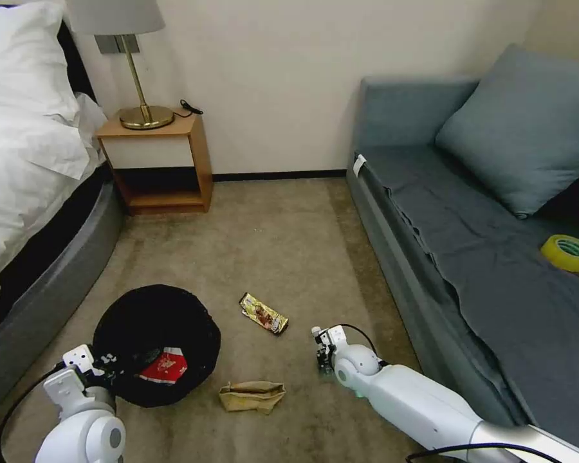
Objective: Pick up the trash bin, then pick up the garbage on the floor and place it into the trash bin.
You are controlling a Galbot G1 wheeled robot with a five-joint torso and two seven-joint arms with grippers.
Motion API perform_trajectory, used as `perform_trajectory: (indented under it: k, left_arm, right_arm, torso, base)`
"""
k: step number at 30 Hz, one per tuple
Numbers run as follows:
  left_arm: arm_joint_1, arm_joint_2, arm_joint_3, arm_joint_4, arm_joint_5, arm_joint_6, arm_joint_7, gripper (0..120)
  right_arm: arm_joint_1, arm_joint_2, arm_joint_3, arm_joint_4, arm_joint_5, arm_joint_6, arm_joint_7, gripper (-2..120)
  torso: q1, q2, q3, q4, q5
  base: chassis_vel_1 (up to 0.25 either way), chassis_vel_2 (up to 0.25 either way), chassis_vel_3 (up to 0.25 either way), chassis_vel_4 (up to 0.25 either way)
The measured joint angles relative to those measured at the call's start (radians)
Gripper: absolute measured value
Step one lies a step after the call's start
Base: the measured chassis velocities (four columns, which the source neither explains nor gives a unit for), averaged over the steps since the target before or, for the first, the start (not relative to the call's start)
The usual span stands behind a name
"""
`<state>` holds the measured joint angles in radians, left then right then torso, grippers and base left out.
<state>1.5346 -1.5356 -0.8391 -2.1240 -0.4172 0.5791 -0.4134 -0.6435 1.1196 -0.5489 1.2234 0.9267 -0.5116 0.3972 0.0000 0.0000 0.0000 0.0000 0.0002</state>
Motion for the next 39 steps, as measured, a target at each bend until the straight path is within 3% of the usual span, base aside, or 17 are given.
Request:
perform_trajectory:
  k: [6,10,11,13,16,19,20,24,25,28,37,39]
  left_arm:
    - [0.000,-0.003,0.006,0.000,0.004,0.000,0.000,2]
    - [-0.001,-0.006,0.019,0.008,0.015,-0.002,0.000,2]
    - [-0.001,-0.006,0.019,0.008,0.015,-0.002,0.000,2]
    - [-0.005,-0.008,0.026,0.014,0.022,-0.002,0.001,2]
    - [-0.009,-0.010,0.030,0.016,0.027,-0.002,0.001,2]
    - [-0.015,-0.014,0.038,0.017,0.037,-0.001,0.002,2]
    - [-0.015,-0.014,0.038,0.017,0.037,-0.001,0.002,2]
    - [-0.021,-0.024,0.045,0.018,0.047,0.001,0.004,2]
    - [-0.021,-0.024,0.045,0.018,0.047,0.001,0.004,2]
    - [-0.021,-0.029,0.046,0.017,0.052,0.002,0.004,2]
    - [-0.021,-0.038,0.048,0.010,0.054,0.002,0.005,2]
    - [-0.021,-0.040,0.048,0.010,0.055,0.003,0.005,2]
  right_arm:
    - [0.006,-0.058,0.009,0.100,0.009,0.004,0.003,17]
    - [0.037,-0.120,0.061,0.308,0.049,0.007,0.010,17]
    - [0.037,-0.120,0.061,0.308,0.049,0.007,0.010,17]
    - [0.073,-0.133,0.070,0.454,0.121,-0.002,0.032,17]
    - [0.108,-0.129,0.063,0.554,0.185,-0.011,0.056,17]
    - [0.184,-0.070,0.008,0.657,0.302,-0.020,0.114,17]
    - [0.184,-0.070,0.008,0.657,0.302,-0.020,0.114,17]
    - [0.272,0.087,-0.116,0.655,0.354,-0.009,0.173,17]
    - [0.272,0.087,-0.116,0.655,0.354,-0.009,0.173,17]
    - [0.326,0.180,-0.220,0.592,0.351,0.005,0.193,17]
    - [0.357,0.236,-0.369,0.471,0.312,0.036,0.203,17]
    - [0.347,0.250,-0.386,0.446,0.292,0.048,0.203,25]
  torso:
    - [0.000,0.000,0.000,-0.0002,0.0000]
    - [0.000,0.000,0.000,-0.0003,-0.0002]
    - [0.000,0.000,0.000,-0.0003,-0.0002]
    - [0.000,0.000,0.000,-0.0001,-0.0005]
    - [0.000,0.000,0.000,0.0000,-0.0003]
    - [0.000,0.000,0.000,-0.0001,-0.0003]
    - [0.000,0.000,0.000,-0.0001,-0.0003]
    - [0.000,0.000,0.000,0.0005,-0.0004]
    - [0.000,0.000,0.000,0.0005,-0.0004]
    - [0.000,0.000,0.000,0.0005,-0.0006]
    - [0.000,0.000,0.000,-0.0001,-0.0005]
    - [0.000,0.000,0.000,0.0000,-0.0003]
  base:
    - [0.000,0.000,0.000,0.000]
    - [0.000,0.000,0.000,0.000]
    - [0.000,0.000,0.000,0.000]
    - [0.000,0.000,0.000,0.000]
    - [0.000,0.000,0.000,0.000]
    - [0.000,0.000,0.000,0.000]
    - [0.000,0.000,0.000,0.000]
    - [0.000,0.000,0.000,0.000]
    - [0.000,0.000,0.000,0.000]
    - [0.000,0.000,0.000,0.000]
    - [0.000,0.000,0.000,0.000]
    - [0.000,0.000,0.000,0.000]
